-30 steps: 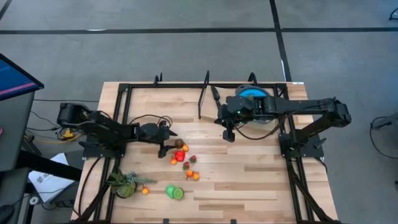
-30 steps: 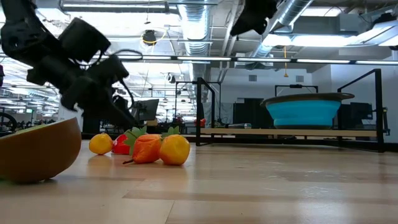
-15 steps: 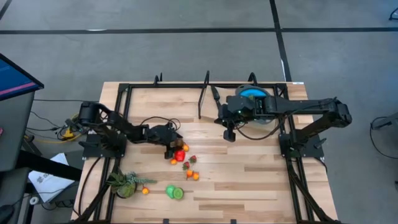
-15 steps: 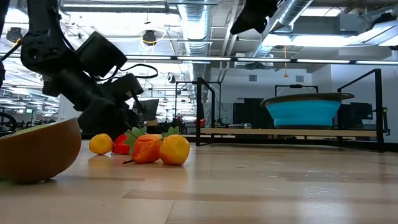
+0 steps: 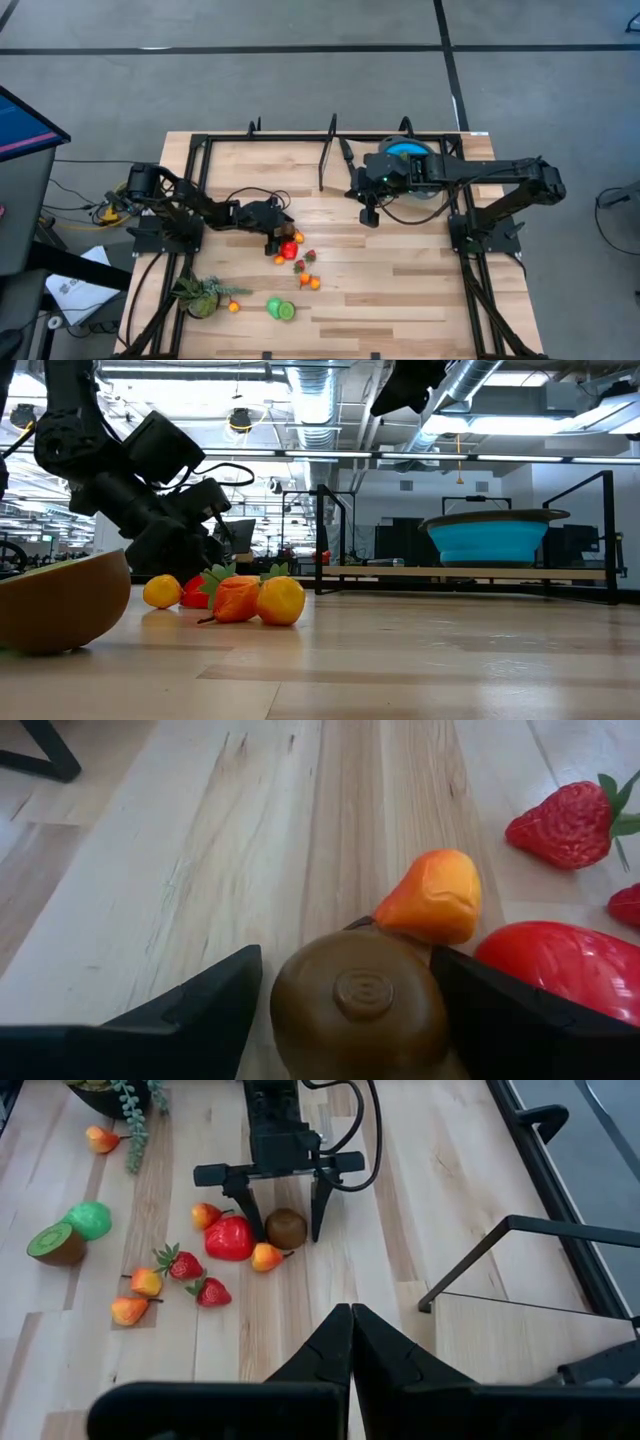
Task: Pick & Place Fruit
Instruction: Put the half brown kiwi into the blue colander
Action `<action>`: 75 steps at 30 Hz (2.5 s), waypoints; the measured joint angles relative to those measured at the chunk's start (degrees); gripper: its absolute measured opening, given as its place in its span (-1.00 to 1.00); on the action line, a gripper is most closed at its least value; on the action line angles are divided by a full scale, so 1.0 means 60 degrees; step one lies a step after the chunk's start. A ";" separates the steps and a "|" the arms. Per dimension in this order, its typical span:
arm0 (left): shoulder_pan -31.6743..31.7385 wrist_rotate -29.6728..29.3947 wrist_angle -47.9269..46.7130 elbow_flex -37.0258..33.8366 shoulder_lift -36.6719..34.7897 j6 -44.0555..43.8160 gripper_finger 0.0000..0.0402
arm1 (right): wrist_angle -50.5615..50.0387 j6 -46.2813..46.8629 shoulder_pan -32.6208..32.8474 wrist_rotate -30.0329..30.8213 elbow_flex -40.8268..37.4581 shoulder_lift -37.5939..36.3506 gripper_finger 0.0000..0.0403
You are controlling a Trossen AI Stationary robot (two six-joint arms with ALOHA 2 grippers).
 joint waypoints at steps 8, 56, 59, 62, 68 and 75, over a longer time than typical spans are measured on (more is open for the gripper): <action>0.0004 0.0001 -0.0289 -0.0007 0.0004 -0.0032 0.38 | -0.0051 0.0000 0.0005 -0.0004 0.0000 0.0000 -1.00; 0.0731 0.0348 0.1023 0.0025 -0.2684 -0.2936 0.12 | -0.0076 -0.3627 -0.0661 -0.0004 0.0000 -0.0007 -1.00; 0.0939 0.0310 0.1023 0.0025 -0.3702 -0.3624 0.13 | 0.0065 -0.4048 -0.0840 -0.0004 0.0000 -0.0007 -1.00; 0.1044 0.0291 0.1036 0.0025 -0.4629 -0.4013 0.17 | 0.0309 -0.4520 -0.0966 -0.0002 0.0000 -0.0007 -1.00; 0.1036 0.0295 0.1054 0.0033 -0.6076 -0.4211 0.13 | 0.1507 -0.5431 -0.1048 -0.0007 0.0007 0.0165 -1.00; 0.1020 0.0521 0.1005 0.0033 -0.6579 -0.4211 0.18 | 0.3712 -0.7260 -0.0653 -0.0018 0.0007 0.0992 -0.84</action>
